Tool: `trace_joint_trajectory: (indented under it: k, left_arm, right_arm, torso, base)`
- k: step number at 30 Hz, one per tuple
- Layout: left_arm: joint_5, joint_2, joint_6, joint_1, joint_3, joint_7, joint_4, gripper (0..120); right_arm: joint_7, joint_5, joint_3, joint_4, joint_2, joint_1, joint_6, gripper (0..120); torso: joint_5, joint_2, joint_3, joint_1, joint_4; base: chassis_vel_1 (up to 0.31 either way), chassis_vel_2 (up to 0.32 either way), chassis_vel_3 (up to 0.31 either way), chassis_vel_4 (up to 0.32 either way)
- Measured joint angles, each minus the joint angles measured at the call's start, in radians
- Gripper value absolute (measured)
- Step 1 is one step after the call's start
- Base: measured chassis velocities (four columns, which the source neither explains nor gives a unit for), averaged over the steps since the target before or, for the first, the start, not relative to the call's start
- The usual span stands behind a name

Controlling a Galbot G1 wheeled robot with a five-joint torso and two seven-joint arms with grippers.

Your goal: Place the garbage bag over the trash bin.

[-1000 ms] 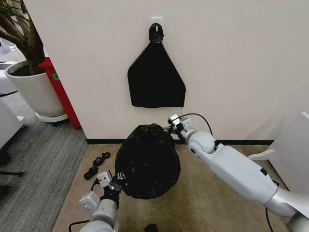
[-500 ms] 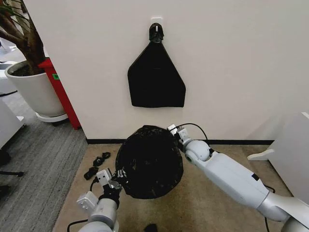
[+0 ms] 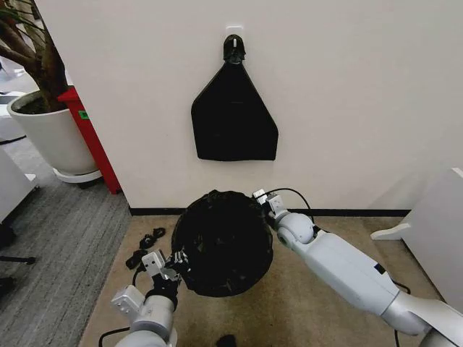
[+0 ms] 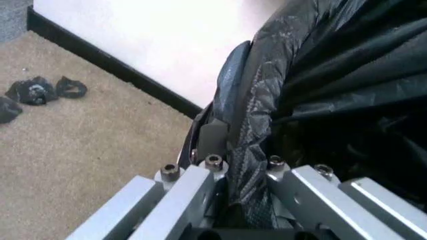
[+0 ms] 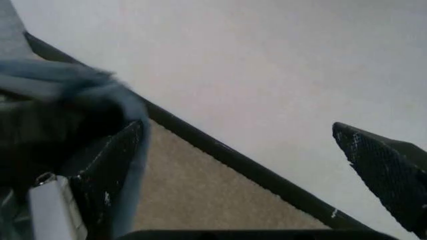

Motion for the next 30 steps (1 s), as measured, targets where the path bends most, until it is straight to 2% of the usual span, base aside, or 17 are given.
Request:
trace_joint_trajectory:
  k: [10,22,27,30]
  left_arm:
    - [0.002,-0.011,-0.007,-0.02,0.0,-0.001,0.055,1]
    - [0.011,-0.016,-0.023,-0.019,-0.01,-0.002,0.085,1]
    - [0.005,-0.018,-0.027,-0.039,-0.017,-0.006,0.116,1]
    - [-0.029,-0.017,-0.029,-0.071,-0.021,-0.019,0.16,1]
  right_arm:
    - [0.023,0.052,0.037,0.126,-0.038,-0.023,-0.011,100]
    - [0.029,0.063,0.075,0.162,-0.066,-0.015,-0.006,100]
    - [0.044,0.08,0.096,0.22,-0.089,-0.023,-0.002,100]
    - [0.054,0.069,0.153,0.31,-0.093,-0.054,0.022,100]
  torso:
    - [0.0002,0.0,0.0,0.0,-0.0002]
    - [0.0002,0.0,0.0,0.0,-0.0001]
    - [0.0002,0.0,0.0,0.0,-0.0001]
    - [0.0002,0.0,0.0,0.0,-0.0002]
  base:
    - [0.0,0.0,0.0,0.0]
    - [0.0,0.0,0.0,0.0]
    - [0.0,0.0,0.0,0.0]
    - [0.0,0.0,0.0,0.0]
